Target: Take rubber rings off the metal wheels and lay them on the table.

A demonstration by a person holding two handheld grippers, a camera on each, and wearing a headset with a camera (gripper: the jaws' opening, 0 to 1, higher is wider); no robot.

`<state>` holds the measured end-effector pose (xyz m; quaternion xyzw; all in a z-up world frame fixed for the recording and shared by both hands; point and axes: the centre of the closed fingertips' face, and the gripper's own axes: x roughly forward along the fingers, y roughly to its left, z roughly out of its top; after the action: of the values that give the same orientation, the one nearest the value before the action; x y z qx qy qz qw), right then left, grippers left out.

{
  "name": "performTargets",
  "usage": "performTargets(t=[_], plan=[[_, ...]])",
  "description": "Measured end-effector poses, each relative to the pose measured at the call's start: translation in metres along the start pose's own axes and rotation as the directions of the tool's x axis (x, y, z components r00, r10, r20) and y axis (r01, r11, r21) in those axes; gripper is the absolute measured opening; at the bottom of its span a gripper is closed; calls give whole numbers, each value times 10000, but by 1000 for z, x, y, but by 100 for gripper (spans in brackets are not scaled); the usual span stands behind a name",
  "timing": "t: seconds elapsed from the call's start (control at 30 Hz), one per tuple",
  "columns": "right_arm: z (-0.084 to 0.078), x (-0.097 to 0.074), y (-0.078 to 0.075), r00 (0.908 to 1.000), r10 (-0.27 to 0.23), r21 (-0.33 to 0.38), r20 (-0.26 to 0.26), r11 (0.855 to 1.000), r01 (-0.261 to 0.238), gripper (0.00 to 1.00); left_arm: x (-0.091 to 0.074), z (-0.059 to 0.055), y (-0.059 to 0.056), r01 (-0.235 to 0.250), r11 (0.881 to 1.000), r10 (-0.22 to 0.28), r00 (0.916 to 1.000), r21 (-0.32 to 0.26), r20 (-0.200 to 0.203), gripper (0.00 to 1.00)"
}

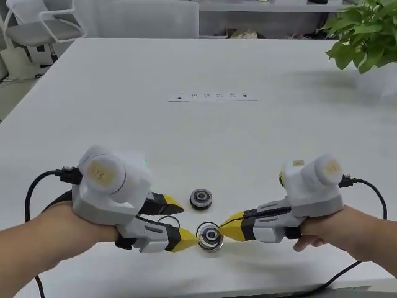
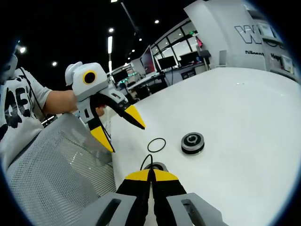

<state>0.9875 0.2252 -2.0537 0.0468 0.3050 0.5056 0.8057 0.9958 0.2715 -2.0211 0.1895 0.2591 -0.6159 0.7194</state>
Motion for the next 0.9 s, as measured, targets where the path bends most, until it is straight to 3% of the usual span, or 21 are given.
performTargets(t=[0.43,0.9], plan=[[10,-3,1,9997,5,102,244,9999,-8,0,-29,-10,12,-694,9973,698,9975,-220,147,51],[27,7,4,9992,106,-12,396,9999,-105,0,-52,-16,19,-1324,9896,1351,9897,-567,479,62]])
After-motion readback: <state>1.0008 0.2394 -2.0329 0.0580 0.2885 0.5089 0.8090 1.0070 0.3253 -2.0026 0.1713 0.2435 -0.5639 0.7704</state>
